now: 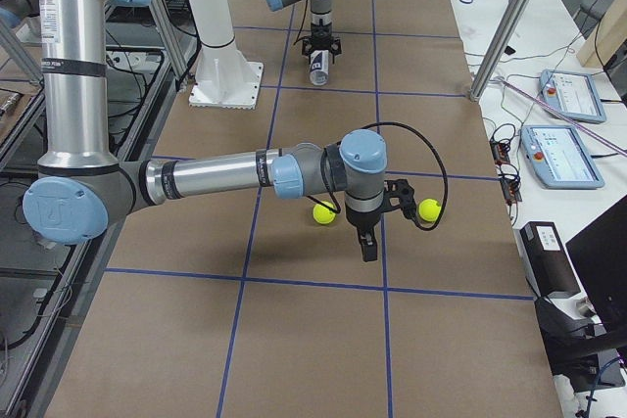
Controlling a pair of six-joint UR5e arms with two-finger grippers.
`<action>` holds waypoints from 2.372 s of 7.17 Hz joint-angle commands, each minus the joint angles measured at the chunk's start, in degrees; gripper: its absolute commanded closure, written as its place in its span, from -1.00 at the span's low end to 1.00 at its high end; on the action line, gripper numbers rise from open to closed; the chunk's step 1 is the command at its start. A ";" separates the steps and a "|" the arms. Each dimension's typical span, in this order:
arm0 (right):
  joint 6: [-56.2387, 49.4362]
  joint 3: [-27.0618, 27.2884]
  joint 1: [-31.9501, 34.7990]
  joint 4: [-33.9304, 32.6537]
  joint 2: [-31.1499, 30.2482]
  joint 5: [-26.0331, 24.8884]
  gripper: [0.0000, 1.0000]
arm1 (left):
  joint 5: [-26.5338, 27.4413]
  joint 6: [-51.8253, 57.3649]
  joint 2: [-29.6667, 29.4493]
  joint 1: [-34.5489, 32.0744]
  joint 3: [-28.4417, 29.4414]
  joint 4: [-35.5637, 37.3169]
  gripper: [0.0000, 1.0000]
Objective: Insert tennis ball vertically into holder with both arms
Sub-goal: 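Close the left gripper around the can's body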
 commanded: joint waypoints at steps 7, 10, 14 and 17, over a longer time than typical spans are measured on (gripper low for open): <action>-0.04 -0.22 0.00 0.00 0.00 0.01 -0.99 | 4.46 -0.01 -3.24 2.40 6.45 -0.53 -0.98; -0.04 -0.40 0.00 0.00 0.00 0.36 -0.99 | 4.55 0.08 -3.26 2.84 7.96 -0.62 -0.96; -0.04 -0.40 0.00 0.00 0.00 0.36 -0.99 | 4.55 0.08 -3.17 3.01 8.75 -0.62 -0.94; -0.04 -0.31 0.00 0.00 0.09 0.36 -0.99 | 4.55 0.08 -3.08 3.10 8.84 -0.62 -0.88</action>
